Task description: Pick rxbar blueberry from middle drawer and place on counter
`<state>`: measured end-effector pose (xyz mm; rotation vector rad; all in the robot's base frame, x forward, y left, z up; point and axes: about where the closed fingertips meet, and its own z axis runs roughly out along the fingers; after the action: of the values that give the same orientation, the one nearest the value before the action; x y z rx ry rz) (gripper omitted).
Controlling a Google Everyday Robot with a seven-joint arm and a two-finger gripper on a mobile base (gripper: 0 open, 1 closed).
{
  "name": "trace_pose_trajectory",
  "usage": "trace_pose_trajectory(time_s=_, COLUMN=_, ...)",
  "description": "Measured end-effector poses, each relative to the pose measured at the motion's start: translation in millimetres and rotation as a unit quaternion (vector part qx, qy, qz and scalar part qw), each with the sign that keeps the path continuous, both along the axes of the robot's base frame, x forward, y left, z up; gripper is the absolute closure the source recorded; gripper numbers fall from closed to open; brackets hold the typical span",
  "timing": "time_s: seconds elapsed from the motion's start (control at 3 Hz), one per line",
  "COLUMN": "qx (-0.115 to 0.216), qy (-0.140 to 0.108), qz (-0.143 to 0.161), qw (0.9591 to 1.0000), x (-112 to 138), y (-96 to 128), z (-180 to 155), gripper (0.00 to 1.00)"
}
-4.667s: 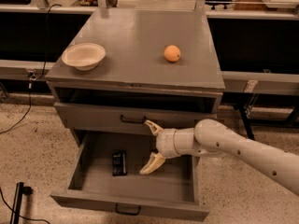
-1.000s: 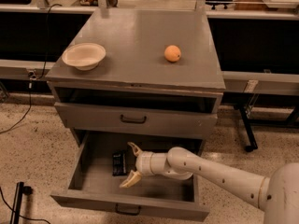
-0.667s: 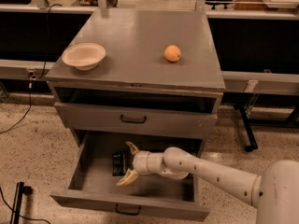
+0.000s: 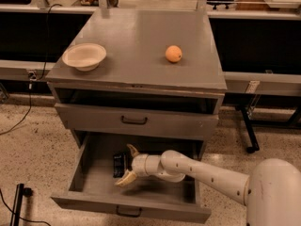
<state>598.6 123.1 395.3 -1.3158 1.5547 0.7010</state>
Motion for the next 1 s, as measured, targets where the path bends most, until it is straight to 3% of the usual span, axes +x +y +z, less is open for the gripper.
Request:
trace_pose_trajectory(time_s=0.67, qx=0.008, qy=0.031, qz=-0.021, qw=0.9992, x=10, y=2, z=-21, gripper=0.00)
trace_pose_trajectory(time_s=1.0, qx=0.008, qy=0.038, qz=-0.022, qw=0.9990, x=14, y=6, z=-28, gripper=0.17)
